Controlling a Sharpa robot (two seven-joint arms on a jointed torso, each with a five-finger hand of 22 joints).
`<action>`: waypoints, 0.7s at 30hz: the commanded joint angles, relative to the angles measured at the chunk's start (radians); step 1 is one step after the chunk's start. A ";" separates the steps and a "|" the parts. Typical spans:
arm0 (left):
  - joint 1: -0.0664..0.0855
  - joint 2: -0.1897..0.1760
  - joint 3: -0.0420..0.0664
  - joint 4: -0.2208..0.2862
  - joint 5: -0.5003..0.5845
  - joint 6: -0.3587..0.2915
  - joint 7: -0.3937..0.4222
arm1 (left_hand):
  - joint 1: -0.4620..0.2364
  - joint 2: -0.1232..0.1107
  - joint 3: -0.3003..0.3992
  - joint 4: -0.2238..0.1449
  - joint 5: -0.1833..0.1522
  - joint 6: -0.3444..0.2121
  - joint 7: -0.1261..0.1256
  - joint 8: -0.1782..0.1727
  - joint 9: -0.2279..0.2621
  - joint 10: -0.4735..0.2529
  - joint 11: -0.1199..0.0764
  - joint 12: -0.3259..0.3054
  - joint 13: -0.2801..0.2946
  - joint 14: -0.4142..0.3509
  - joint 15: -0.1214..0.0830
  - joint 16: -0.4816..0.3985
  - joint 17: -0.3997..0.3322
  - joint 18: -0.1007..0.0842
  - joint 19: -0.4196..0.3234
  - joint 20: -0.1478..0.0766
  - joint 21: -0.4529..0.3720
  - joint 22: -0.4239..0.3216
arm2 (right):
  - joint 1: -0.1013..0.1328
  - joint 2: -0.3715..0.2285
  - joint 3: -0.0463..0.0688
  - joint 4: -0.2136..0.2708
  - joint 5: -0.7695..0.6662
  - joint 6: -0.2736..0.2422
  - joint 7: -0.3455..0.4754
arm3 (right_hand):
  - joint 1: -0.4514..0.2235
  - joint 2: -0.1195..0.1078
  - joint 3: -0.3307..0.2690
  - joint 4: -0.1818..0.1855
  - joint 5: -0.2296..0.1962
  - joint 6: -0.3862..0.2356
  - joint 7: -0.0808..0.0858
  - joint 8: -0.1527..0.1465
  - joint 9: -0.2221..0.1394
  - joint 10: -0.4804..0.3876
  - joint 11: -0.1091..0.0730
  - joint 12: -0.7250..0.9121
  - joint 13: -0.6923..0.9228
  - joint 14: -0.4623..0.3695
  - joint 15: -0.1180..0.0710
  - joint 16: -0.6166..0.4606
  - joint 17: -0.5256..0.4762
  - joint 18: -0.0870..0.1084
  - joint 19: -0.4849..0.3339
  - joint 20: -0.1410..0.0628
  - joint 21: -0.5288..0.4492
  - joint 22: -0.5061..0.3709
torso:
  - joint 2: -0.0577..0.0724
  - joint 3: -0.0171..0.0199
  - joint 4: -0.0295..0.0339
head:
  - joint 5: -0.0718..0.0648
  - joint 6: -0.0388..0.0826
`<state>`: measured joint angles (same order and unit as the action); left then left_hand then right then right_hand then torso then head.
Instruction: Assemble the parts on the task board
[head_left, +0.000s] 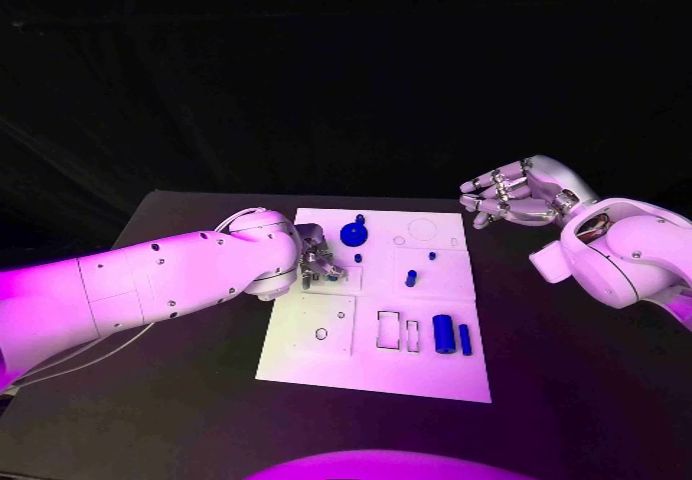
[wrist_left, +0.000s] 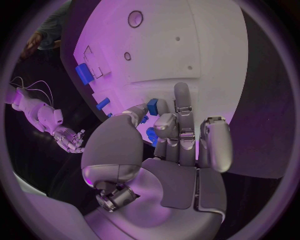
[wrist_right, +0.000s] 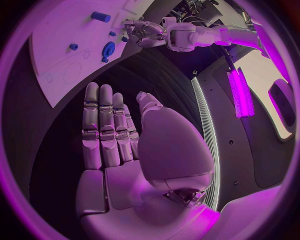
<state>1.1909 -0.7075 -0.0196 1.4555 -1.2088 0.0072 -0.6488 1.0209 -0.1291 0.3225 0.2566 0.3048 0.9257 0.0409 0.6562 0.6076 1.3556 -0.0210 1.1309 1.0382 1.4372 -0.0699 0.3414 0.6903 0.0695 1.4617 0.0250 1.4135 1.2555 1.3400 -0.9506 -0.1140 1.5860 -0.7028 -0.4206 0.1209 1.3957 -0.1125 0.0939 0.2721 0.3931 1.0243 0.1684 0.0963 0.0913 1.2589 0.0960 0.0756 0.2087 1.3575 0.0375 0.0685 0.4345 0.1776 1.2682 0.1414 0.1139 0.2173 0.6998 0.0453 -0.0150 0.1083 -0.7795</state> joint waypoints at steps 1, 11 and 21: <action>-0.009 -0.005 -0.003 0.008 0.021 0.014 -0.009 | 0.010 -0.004 -0.023 0.009 0.003 0.007 0.004 -0.001 -0.028 -0.007 -0.001 0.004 0.001 0.007 0.000 -0.004 0.002 -0.008 0.012 -0.003 -0.003 -0.001 | 0.000 0.000 0.000 -0.002 -0.003 0.006 -0.003 | -0.010 0.002 -0.004 0.005 0.002 -0.004 0.007 -0.004 0.002 0.001 0.006 -0.003 -0.001 -0.001 0.005 -0.004 -0.001 0.006 -0.001 0.007 -0.006 -0.002 | 0.000 0.0000 0.0003 | -0.002 0.001; 0.013 -0.032 0.020 0.039 0.051 0.014 -0.009 | -0.010 0.003 -0.109 0.035 0.004 0.006 0.004 -0.004 -0.033 -0.008 0.000 0.006 0.001 0.008 0.001 -0.007 0.005 -0.008 0.013 -0.003 -0.003 0.000 | -0.001 0.004 0.000 -0.012 0.000 0.007 -0.004 | -0.019 0.003 -0.007 0.007 0.002 -0.006 0.007 -0.005 0.002 -0.001 0.007 -0.003 0.000 -0.003 0.006 -0.004 -0.002 0.006 -0.001 0.008 -0.008 -0.005 | -0.001 0.0004 0.0005 | 0.006 0.010; 0.062 -0.054 0.041 0.051 0.090 0.052 -0.006 | -0.002 0.009 -0.145 0.033 0.006 -0.004 0.008 -0.013 -0.040 -0.020 0.001 -0.008 -0.017 0.008 0.002 -0.009 0.006 -0.008 0.013 -0.002 -0.003 0.000 | -0.005 0.010 -0.001 -0.021 0.001 0.009 -0.003 | -0.021 0.003 -0.008 0.008 0.002 -0.006 0.008 -0.005 0.002 -0.001 0.008 -0.003 0.000 -0.003 0.007 -0.004 -0.002 0.006 -0.001 0.008 -0.009 -0.006 | 0.000 0.0000 0.0002 | 0.012 0.020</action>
<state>1.2460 -0.7582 0.0198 1.5071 -1.1478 0.0166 -0.6555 1.0116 -0.1198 0.1836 0.2894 0.3047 0.9265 0.0465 0.6494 0.5701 1.3453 -0.0194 1.1295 1.0250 1.4391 -0.0678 0.3367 0.6951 0.0695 1.4617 0.0250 1.4135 1.2569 1.3359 -0.9418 -0.1151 1.5667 -0.7016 -0.4201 0.1189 1.3815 -0.1080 0.0885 0.2774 0.3931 1.0213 0.1714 0.0963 0.0921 1.2589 0.0959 0.0757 0.2088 1.3575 0.0375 0.0685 0.4337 0.1776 1.2682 0.1414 0.1098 0.2121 0.6993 0.0454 -0.0148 0.1205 -0.7622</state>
